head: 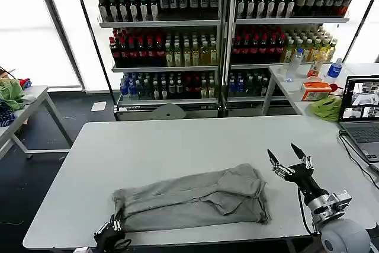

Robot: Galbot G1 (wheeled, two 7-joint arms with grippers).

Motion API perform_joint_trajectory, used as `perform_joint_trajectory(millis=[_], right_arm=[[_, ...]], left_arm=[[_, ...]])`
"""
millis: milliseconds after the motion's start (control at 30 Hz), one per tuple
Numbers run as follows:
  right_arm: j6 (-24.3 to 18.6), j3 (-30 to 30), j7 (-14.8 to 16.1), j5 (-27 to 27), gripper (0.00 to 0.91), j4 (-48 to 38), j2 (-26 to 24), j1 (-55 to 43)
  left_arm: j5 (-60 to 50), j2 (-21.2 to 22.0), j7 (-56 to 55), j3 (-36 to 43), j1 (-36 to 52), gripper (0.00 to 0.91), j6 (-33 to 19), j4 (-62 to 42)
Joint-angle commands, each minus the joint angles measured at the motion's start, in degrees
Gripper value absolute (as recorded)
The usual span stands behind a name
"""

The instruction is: Fold and organize the clothes.

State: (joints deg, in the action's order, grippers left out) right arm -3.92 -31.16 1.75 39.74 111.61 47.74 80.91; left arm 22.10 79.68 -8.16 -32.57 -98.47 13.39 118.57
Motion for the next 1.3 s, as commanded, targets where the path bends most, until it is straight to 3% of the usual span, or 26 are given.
perform_joint_trajectory(millis=[33, 300, 567, 933, 1300], right_arm=[[0.46, 1.23, -0.1, -0.27, 0.907, 0.57, 0.06, -0.62], [0.94, 2.19, -0.24, -0.39, 0.907, 0.95, 0.54, -1.64], [0.93, 1.81, -0.26, -0.35, 0.907, 2.43, 0.59, -0.83], [0.27, 0.7, -0.06, -0.48, 0.907, 3.56, 0.32, 1.33], [0.25, -0.08, -0.08, -0.81, 0.907, 5.17, 1.07, 3.26]], left_arm=[[1.41, -2.93, 1.93, -9.83, 1.26, 0.01, 0.31, 0.73], [0.64, -9.04, 10.65, -29.25, 3.33, 0.0, 0.82, -2.55], [-3.31, -14.68, 15.82, -38.04, 5.25, 0.0, 0.95, -7.89], [-2.48, -13.68, 17.67, -35.14, 5.13, 0.01, 4.08, -1.56], [4.47, -14.81, 11.48, -21.63, 5.93, 0.01, 11.02, 7.84]])
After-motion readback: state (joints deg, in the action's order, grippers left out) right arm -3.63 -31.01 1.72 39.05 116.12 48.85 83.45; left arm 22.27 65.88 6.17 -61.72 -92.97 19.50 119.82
